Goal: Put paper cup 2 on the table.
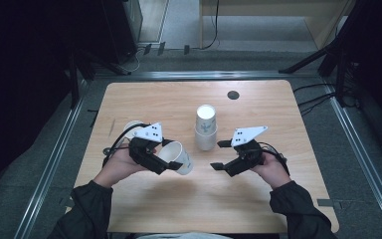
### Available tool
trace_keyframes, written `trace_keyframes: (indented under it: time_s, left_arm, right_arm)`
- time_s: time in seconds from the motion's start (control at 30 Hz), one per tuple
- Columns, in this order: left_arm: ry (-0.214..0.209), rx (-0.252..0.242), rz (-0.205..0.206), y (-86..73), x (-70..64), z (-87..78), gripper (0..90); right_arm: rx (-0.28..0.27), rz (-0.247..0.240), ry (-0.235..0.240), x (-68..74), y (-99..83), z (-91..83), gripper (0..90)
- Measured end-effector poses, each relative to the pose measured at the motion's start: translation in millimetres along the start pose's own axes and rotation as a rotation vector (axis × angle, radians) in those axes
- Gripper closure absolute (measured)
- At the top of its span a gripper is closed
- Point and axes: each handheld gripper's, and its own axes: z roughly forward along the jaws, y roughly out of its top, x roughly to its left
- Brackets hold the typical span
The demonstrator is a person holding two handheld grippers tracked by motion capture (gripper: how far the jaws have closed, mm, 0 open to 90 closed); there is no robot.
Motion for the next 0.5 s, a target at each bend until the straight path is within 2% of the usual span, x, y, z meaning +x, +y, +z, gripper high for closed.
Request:
trace_keyframes:
  time_s: [0.27,0.43,0.5]
  left_arm:
    - [0.013,0.054,0.008,-13.3,3.7,-4.4,25.5]
    - [0.026,0.084,0.008,-20.8,7.8,-4.5,25.5]
    - [0.039,0.104,0.009,-26.2,10.7,-5.8,25.5]
  right_arm:
    - [-0.042,0.018,-0.034,-7.4,0.3,-11.8,21.2]
    - [-0.038,0.022,-0.054,-12.0,-1.2,-16.2,21.2]
    - [-0.043,0.047,-0.064,-17.4,-2.8,-18.9,21.6]
